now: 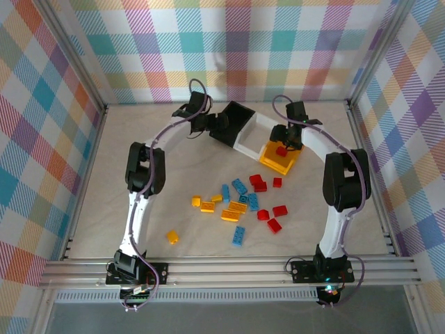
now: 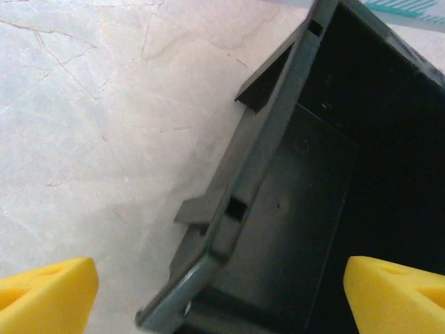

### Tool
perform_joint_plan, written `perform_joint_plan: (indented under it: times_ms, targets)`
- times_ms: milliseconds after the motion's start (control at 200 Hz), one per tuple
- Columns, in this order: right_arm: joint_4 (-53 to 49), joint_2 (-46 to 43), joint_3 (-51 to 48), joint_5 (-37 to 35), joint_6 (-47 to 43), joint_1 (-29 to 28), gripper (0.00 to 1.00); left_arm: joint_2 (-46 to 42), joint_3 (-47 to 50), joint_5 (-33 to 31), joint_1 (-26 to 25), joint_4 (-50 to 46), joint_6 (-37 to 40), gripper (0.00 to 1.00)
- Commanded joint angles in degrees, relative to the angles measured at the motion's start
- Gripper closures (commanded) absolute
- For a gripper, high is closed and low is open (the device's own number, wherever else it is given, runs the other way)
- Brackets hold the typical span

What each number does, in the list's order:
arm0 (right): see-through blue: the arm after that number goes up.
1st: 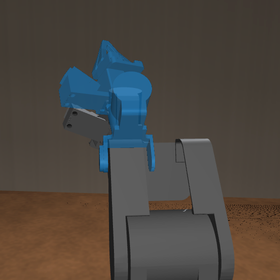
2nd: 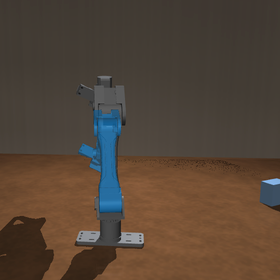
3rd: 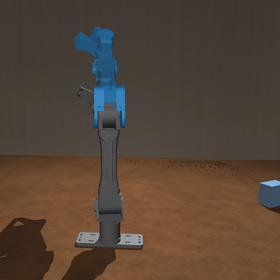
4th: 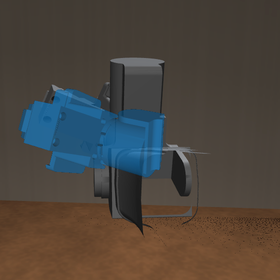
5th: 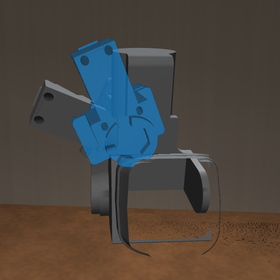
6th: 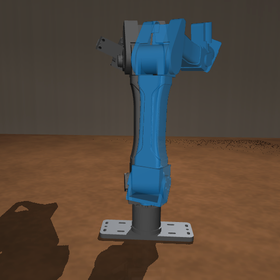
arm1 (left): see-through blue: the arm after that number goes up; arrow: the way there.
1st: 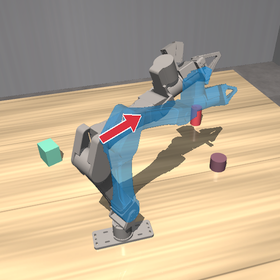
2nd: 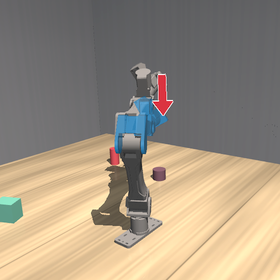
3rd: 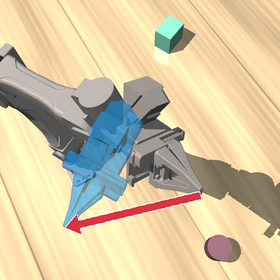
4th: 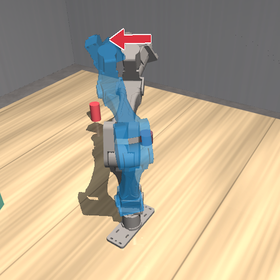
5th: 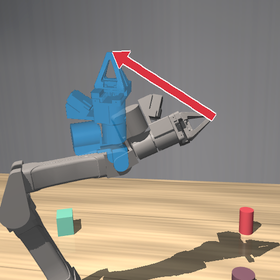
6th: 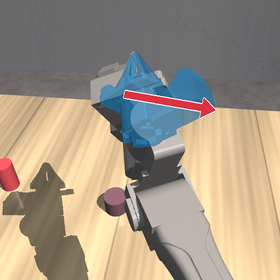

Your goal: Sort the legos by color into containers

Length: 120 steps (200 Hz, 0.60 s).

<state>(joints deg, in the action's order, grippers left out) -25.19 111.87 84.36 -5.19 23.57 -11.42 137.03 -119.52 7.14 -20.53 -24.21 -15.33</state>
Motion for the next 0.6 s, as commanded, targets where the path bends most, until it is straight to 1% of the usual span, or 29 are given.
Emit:
perform_joint_plan:
  times_ms: [0, 70, 150, 190, 260, 300, 440, 505, 595]
  targets:
    - [-1.20, -1.30, -4.67, 6.55, 1.81, -1.84, 0.25, 3.78, -6.00, -2.56, -0.16, -6.63, 2.93, 0.14]
    - [-0.43, -2.42, -5.83, 7.45, 1.66, -1.94, 0.25, 5.16, -8.41, -3.76, -0.30, -7.97, 3.35, 0.19]
    - [0.31, -2.17, -6.01, 8.64, 0.93, -1.94, 0.25, 5.67, -8.92, -4.25, -0.30, -8.51, 3.34, 0.25]
    - [0.27, -1.57, -5.62, 9.33, 0.57, -2.02, 0.25, 5.71, -8.82, -4.07, -0.38, -8.49, 3.17, 0.30]
    - [0.28, -0.39, -4.93, 10.57, 0.09, -2.13, 0.25, 5.49, -8.38, -4.21, -0.38, -8.79, 2.88, 0.45]
    - [0.31, 0.15, -4.61, 10.89, -0.10, -2.28, 0.25, 5.09, -7.85, -4.69, -0.46, -8.95, 2.93, 0.49]
    - [0.32, 1.76, -3.04, 11.59, -0.60, -2.88, 0.25, 1.20, -2.22, -6.67, -0.47, -8.03, 3.61, 0.52]
    - [0.32, 2.73, -1.84, 11.99, -1.10, -3.24, 0.25, -1.94, 2.96, -7.74, -0.34, -6.32, 3.73, 0.53]
    - [-0.23, 4.40, 0.68, 12.52, -1.93, -4.00, 0.25, -6.63, 10.85, -7.68, 0.46, -2.76, 3.02, 0.53]
